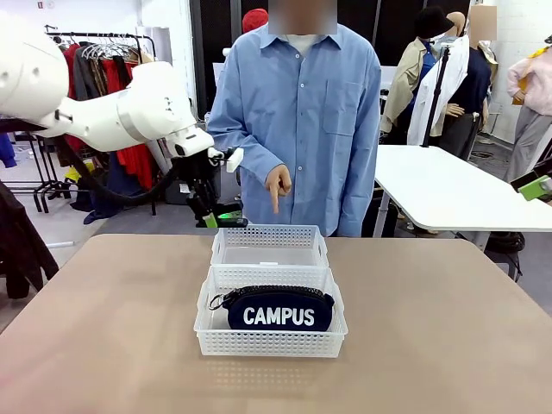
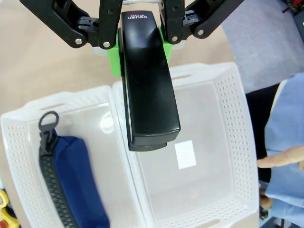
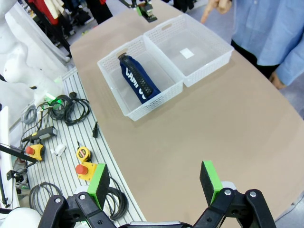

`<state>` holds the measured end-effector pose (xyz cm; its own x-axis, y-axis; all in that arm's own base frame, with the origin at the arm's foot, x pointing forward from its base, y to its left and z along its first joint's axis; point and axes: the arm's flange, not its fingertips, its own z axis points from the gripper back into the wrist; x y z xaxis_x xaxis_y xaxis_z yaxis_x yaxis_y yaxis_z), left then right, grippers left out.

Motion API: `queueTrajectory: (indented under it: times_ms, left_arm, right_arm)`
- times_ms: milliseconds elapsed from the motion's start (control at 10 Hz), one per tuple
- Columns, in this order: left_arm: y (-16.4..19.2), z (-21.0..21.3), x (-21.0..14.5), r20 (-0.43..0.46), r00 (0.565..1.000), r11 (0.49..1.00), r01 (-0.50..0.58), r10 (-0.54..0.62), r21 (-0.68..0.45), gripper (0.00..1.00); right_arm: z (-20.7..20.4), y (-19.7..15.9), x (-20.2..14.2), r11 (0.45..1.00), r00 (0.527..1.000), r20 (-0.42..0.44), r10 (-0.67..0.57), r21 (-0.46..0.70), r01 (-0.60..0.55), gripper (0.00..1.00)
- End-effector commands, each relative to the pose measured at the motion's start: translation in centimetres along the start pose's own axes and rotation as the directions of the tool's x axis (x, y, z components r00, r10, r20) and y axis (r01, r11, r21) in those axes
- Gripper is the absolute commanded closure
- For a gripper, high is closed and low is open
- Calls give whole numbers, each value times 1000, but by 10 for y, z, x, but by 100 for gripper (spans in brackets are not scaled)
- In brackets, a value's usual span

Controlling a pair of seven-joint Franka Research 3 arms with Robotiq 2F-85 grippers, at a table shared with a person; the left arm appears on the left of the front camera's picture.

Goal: Distribute items into two baskets.
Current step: Place the picked Stapler into the Organizing basket as instructed by the person.

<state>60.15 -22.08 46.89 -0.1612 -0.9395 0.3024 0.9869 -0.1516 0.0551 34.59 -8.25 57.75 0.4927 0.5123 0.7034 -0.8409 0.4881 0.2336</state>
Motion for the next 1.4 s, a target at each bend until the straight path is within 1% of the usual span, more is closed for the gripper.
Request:
queueTrajectory:
  times_ms: [0, 400, 600, 900, 1300]
  left_arm:
    - [10, -9, 14, -22, 1000, 999, -11, 12, 31, 100]
    - [25, -43, 41, -54, 998, 999, 15, -13, 43, 100]
    - [40, -58, 47, -43, 999, 1000, 1, 0, 27, 100]
    - [51, -74, 52, -19, 1000, 1000, -11, 11, 17, 100]
    - [52, -101, 59, -44, 999, 1000, -12, 12, 9, 100]
  right_arm:
    - [0, 1, 2, 1000, 1000, 11, 3, 3, -3, 0]
    - [0, 1, 2, 1000, 1000, 11, 3, 3, -3, 0]
    - [0, 1, 2, 1000, 1000, 11, 3, 3, -3, 0]
    - [0, 1, 2, 1000, 1000, 11, 3, 3, -3, 0]
    - [0, 1, 2, 1000, 1000, 11, 3, 3, -3, 0]
